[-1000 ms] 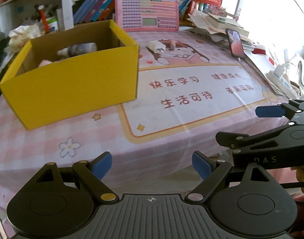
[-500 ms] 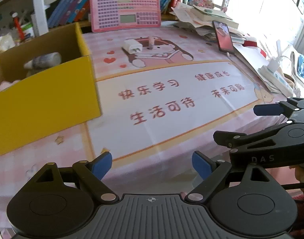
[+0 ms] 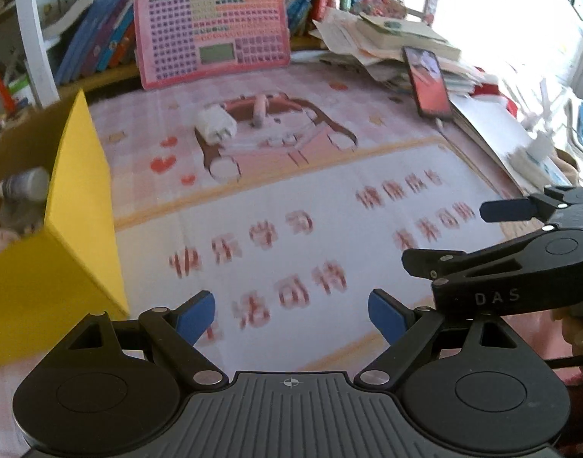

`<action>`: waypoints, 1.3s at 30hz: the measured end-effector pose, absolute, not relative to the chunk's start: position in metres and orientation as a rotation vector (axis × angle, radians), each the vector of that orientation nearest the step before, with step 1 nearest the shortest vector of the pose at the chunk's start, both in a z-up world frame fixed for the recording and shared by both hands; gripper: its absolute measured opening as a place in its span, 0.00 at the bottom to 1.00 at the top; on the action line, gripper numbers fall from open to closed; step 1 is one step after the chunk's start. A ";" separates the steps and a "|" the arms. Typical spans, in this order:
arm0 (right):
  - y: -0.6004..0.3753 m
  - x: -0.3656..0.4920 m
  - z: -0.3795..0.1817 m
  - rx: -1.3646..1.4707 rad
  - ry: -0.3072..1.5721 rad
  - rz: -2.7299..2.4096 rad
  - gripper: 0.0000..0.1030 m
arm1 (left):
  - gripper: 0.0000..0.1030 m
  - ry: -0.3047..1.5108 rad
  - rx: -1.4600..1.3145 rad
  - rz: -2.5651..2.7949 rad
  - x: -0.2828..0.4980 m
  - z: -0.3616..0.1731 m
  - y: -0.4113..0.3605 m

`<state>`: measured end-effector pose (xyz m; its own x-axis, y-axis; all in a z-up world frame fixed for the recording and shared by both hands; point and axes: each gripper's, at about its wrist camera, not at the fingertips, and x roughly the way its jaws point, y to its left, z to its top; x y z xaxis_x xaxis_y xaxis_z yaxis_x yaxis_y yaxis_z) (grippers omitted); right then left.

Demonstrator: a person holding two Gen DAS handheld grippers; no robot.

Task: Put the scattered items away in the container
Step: 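Grasp the white plug adapter with the left tool while the right tool grasps the pink fan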

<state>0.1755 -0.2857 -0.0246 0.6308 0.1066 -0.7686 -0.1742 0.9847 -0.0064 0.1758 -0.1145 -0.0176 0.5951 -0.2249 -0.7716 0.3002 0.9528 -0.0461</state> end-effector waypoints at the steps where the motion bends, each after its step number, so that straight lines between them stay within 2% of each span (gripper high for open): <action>1: -0.289 0.182 -0.024 -0.074 0.868 0.168 0.96 | 0.87 0.877 0.093 -0.289 0.182 -0.016 -0.116; 18: -0.299 0.325 -0.031 0.057 0.805 0.303 0.92 | 0.87 0.839 0.063 -0.021 0.290 -0.005 -0.128; 21: -0.291 0.356 -0.032 0.056 0.797 0.330 0.84 | 0.87 0.839 0.044 0.012 0.309 -0.010 -0.127; 24: -0.277 0.383 -0.034 0.026 0.787 0.378 0.73 | 0.87 0.835 0.050 0.036 0.323 -0.016 -0.127; 26: -0.270 0.404 -0.039 0.034 0.803 0.398 0.60 | 0.86 0.832 0.058 0.053 0.331 -0.020 -0.126; 28: -0.265 0.423 -0.045 0.049 0.828 0.393 0.53 | 0.84 0.834 0.067 0.069 0.338 -0.023 -0.127; 33: -0.255 0.465 -0.060 0.139 0.902 0.382 0.50 | 0.84 0.835 0.086 0.071 0.356 -0.028 -0.128; 36: -0.251 0.479 -0.068 0.145 0.928 0.362 0.43 | 0.84 0.839 0.088 0.076 0.367 -0.031 -0.129; 38: -0.251 0.482 -0.072 0.135 0.934 0.364 0.32 | 0.84 0.844 0.085 0.083 0.375 -0.034 -0.128; 39: -0.254 0.482 -0.074 0.141 0.935 0.372 0.31 | 0.84 0.847 0.083 0.084 0.379 -0.034 -0.128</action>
<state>0.4824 -0.2536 -0.0739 0.5361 0.3718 -0.7579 -0.2507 0.9274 0.2776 0.3792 -0.1279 -0.0344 0.6595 0.1074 -0.7440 -0.0415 0.9934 0.1066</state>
